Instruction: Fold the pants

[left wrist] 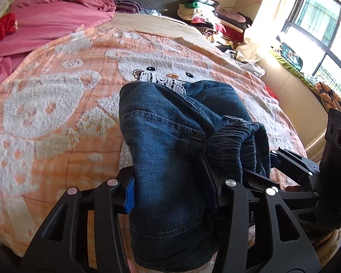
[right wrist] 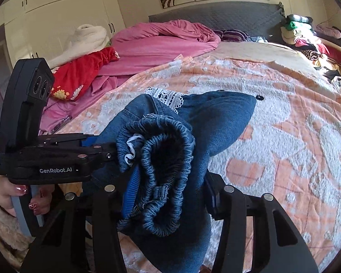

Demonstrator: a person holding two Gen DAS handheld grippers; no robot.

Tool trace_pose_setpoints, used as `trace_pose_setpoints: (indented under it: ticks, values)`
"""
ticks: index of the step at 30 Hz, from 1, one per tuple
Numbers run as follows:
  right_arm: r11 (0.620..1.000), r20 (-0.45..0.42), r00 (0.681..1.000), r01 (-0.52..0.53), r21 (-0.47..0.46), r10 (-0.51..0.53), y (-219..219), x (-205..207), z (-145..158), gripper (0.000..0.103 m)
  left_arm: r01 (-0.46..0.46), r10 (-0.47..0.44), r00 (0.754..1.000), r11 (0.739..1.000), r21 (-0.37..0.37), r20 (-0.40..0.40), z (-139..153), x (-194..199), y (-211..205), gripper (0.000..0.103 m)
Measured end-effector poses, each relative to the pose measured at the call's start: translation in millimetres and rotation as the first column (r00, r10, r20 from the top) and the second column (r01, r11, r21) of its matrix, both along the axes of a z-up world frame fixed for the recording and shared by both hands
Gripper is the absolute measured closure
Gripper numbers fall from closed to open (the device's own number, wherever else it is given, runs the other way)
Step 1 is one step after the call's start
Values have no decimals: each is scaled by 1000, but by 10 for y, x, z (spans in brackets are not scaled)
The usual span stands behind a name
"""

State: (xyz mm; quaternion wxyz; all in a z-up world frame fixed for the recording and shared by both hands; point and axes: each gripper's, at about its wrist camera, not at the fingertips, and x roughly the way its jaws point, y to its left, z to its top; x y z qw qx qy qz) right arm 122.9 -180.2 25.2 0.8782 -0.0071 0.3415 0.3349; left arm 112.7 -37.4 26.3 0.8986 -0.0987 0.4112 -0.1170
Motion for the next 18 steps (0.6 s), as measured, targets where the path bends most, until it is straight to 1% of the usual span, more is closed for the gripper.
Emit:
trace_pose_setpoints:
  ticks: [4, 9, 15, 18]
  values:
    - [1000, 10, 1000, -1, -12, 1, 61, 188, 37, 56, -8, 8, 1000, 1000, 18, 22, 68, 175, 22, 63]
    - [1000, 10, 1000, -8, -23, 8, 111, 389, 23, 56, -15, 14, 1000, 1000, 26, 25, 77, 354, 70, 63]
    - [1000, -10, 1000, -2, -28, 1, 162, 585, -59, 56, -23, 23, 1000, 1000, 20, 12, -2, 521, 126, 63]
    - [1000, -35, 999, 9, -29, -10, 178, 679, -137, 56, -26, 26, 1000, 1000, 12, -10, -92, 608, 150, 63]
